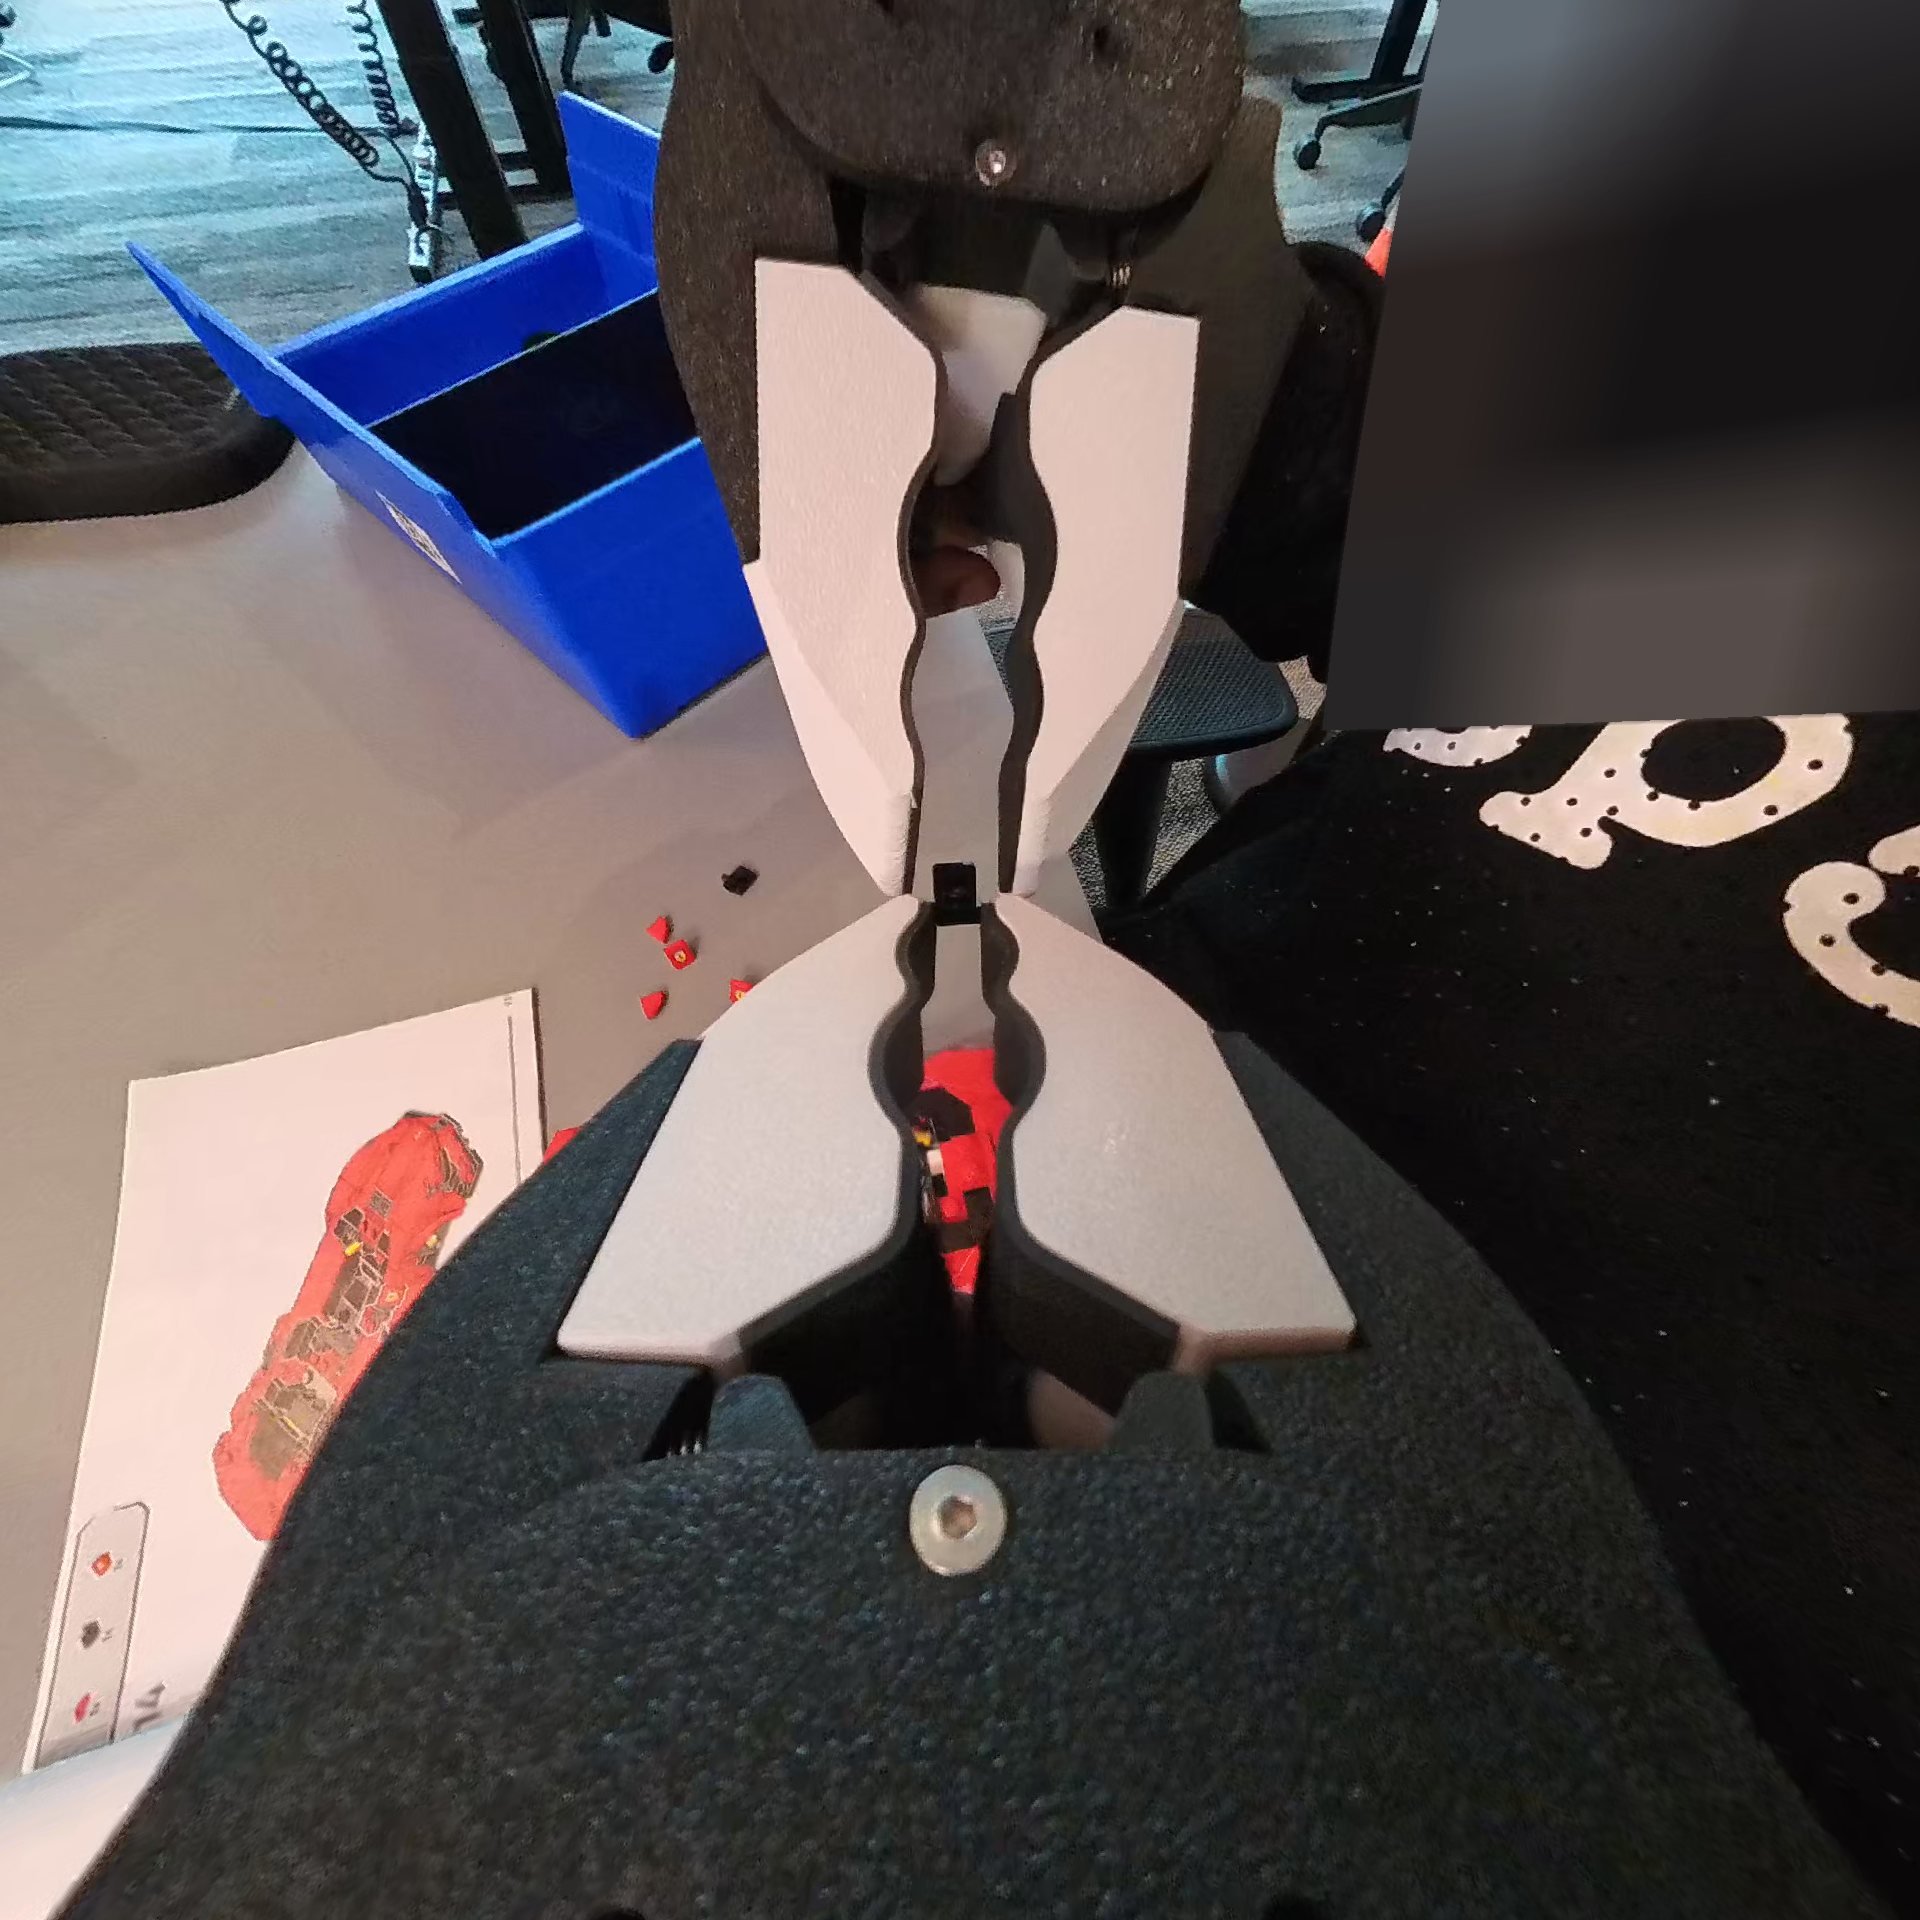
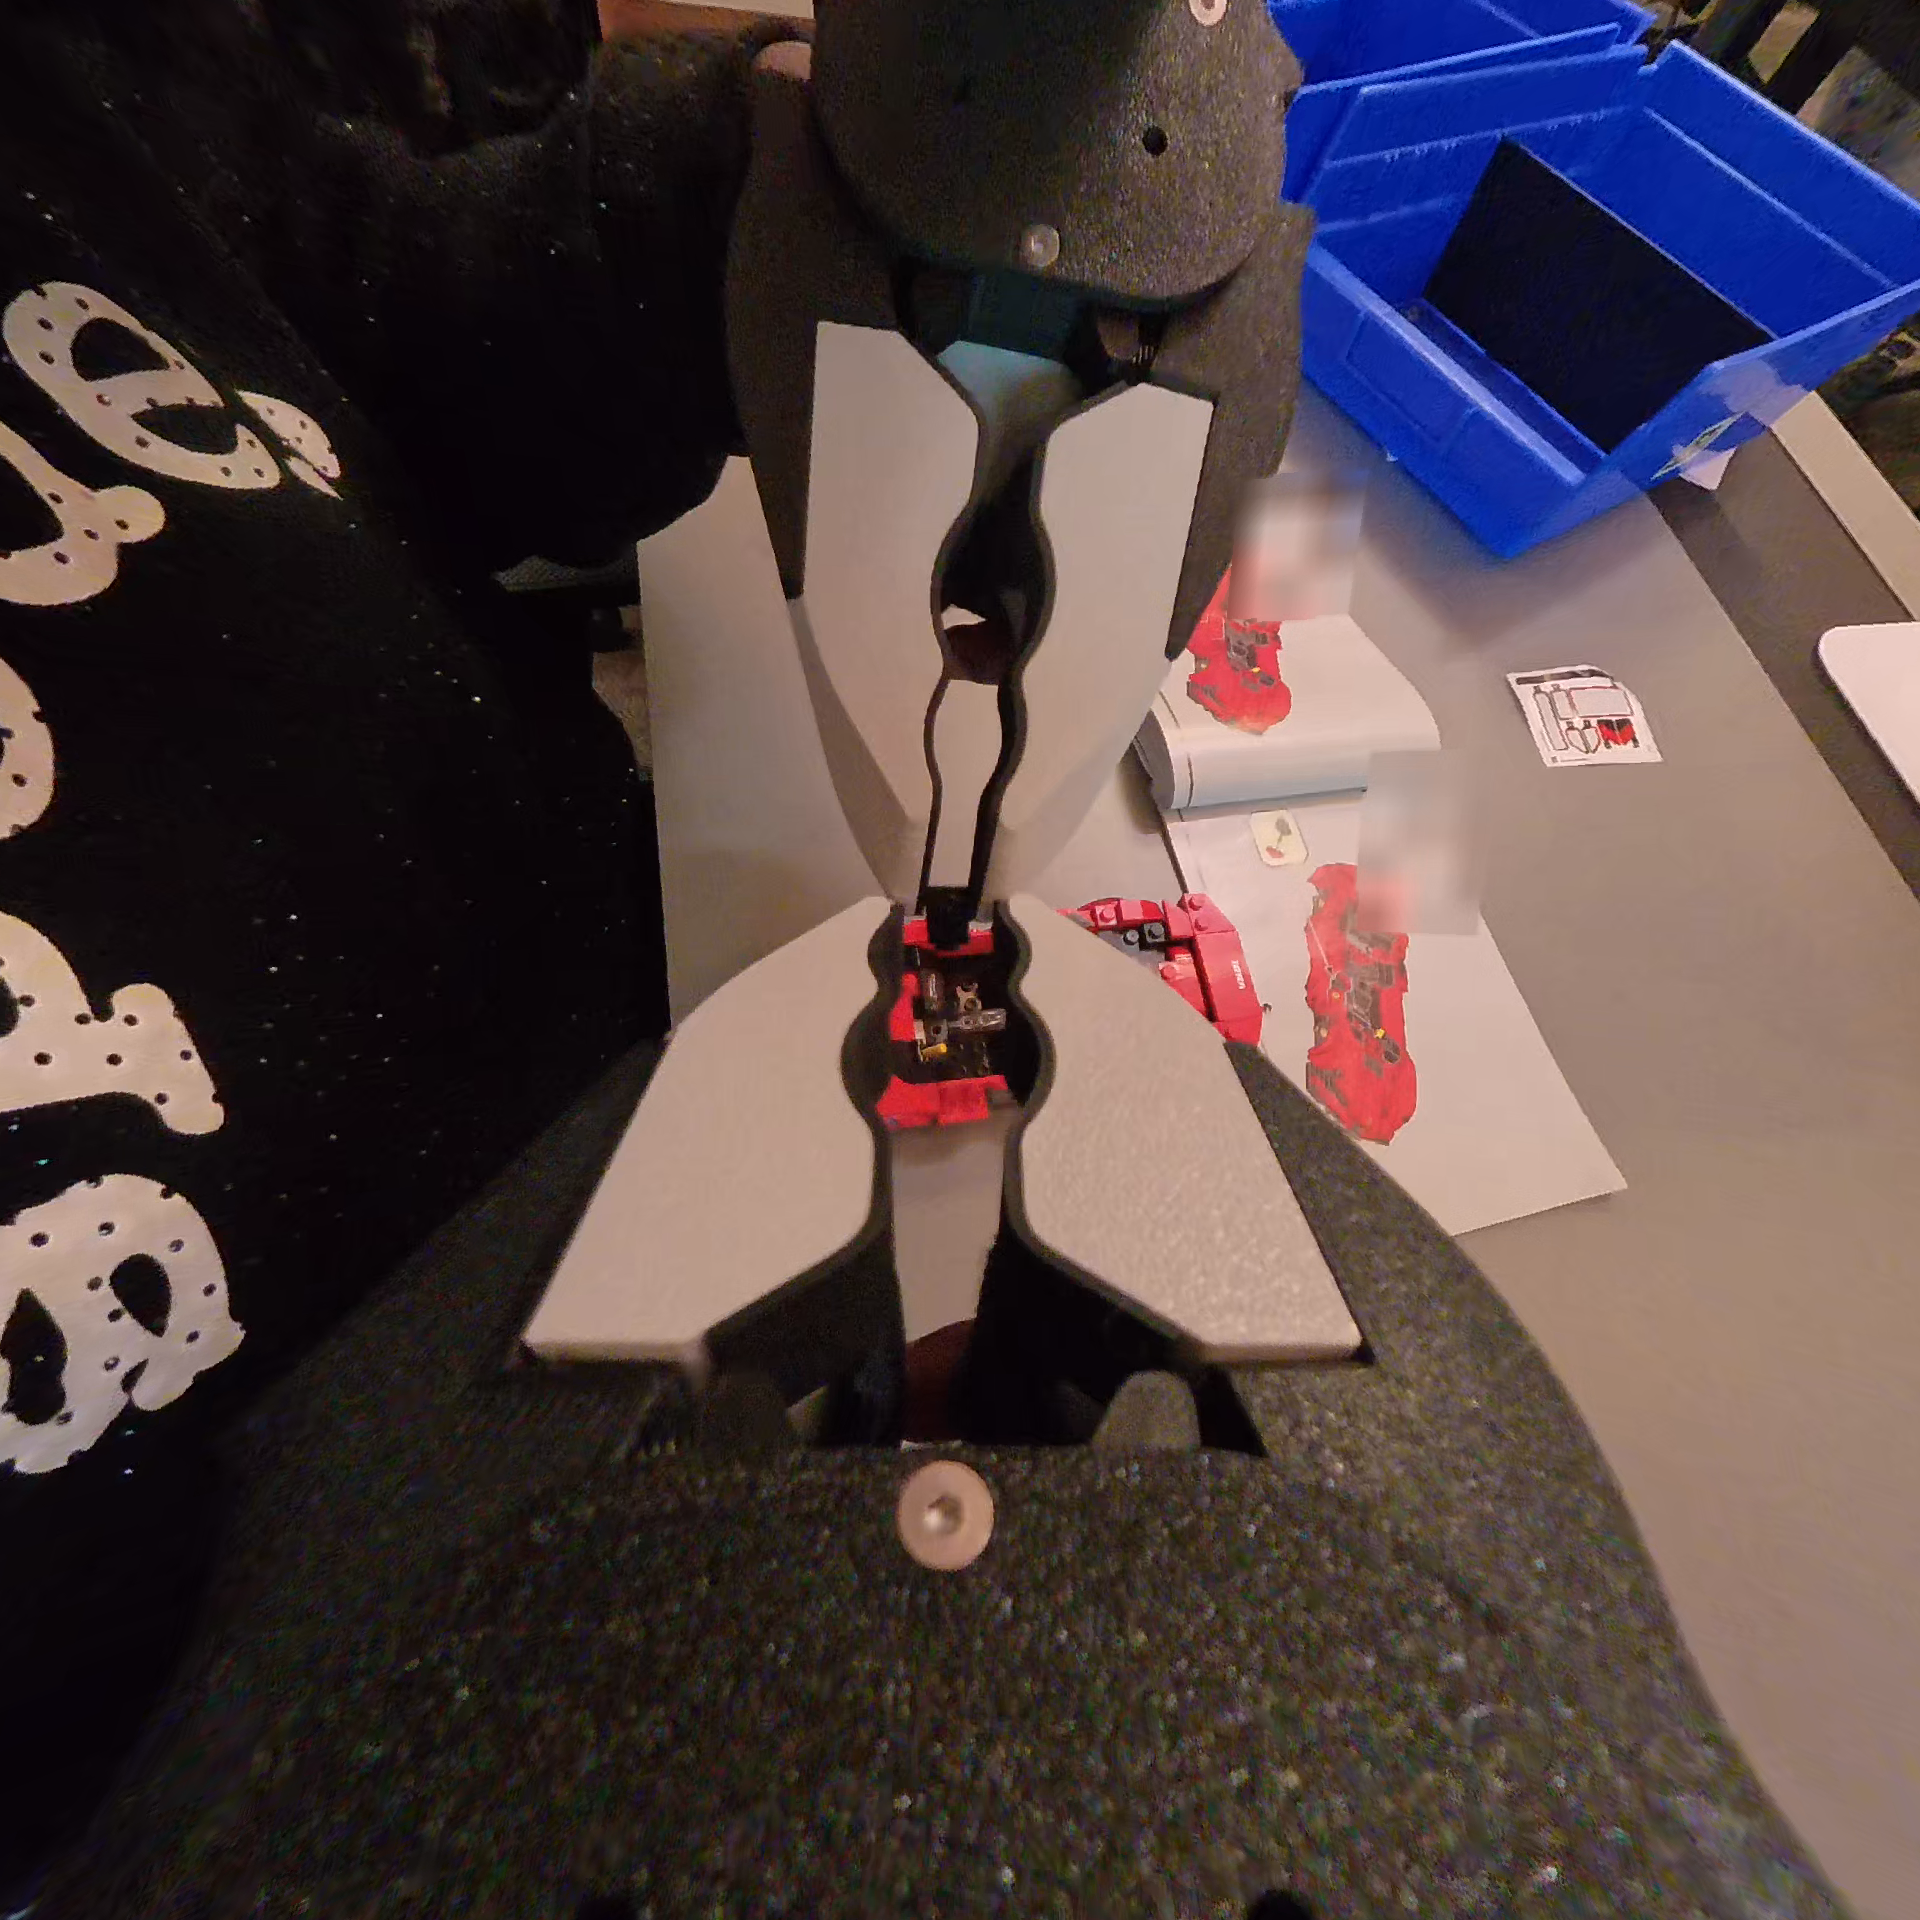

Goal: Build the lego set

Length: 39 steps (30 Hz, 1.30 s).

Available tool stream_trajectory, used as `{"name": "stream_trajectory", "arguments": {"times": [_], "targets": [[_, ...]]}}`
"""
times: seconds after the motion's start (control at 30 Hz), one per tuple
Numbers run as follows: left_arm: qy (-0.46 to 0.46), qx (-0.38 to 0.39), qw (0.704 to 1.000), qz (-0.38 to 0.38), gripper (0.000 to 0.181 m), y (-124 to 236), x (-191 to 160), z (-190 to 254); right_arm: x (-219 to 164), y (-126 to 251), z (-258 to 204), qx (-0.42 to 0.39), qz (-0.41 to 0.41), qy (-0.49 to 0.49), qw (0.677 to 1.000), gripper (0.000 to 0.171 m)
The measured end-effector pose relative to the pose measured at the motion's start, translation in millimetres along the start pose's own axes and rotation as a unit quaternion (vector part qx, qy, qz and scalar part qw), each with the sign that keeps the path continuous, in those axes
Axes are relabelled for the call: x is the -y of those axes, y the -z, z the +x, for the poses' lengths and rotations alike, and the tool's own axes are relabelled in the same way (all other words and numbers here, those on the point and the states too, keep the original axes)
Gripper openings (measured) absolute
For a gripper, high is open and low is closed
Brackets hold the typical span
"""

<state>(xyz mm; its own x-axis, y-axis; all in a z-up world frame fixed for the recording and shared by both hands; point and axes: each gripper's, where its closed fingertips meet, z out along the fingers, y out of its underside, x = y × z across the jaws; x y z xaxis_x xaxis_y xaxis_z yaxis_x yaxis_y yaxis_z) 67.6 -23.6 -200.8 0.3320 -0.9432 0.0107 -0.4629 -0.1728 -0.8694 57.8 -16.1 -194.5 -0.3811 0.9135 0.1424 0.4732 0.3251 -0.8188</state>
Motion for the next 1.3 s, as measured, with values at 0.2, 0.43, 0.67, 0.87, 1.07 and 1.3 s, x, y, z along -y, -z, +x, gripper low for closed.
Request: {"name": "stream_trajectory", "arguments": {"times": [0.2,0.43,0.67,0.87,1.07,1.3], "targets": [[0.0,-0.002,1.0,0.003,0.008,-1.7,2.2,-1.2,-4.5,1.9,1.2,-0.002,-0.003,0.003,1.0,0.009],[-0.001,-0.003,1.0,0.01,0.008,-1.9,1.5,0.6,-4.0,2.4,1.5,-0.004,0.002,-0.001,1.0,0.01],[-0.001,-0.004,1.0,0.011,0.008,-0.4,-2.0,-1.4,-5.3,-1.4,1.8,0.009,0.0,-0.003,1.0,0.008],[0.034,0.006,0.999,0.007,0.013,1.7,-12.2,-10.4,-14.5,-5.0,12.4,-0.016,-0.003,-0.018,1.0,0.008],[0.067,0.08,0.994,-0.039,0.018,14.5,-46.9,-34.5,-74.8,-1.7,21.5,-0.06,-0.061,-0.101,0.991,0.008],[0.103,0.143,0.982,-0.065,0.032,18.1,-74.1,-54.8,-146.7,18.2,27.4,-0.112,-0.163,-0.121,0.973,0.008]]}}
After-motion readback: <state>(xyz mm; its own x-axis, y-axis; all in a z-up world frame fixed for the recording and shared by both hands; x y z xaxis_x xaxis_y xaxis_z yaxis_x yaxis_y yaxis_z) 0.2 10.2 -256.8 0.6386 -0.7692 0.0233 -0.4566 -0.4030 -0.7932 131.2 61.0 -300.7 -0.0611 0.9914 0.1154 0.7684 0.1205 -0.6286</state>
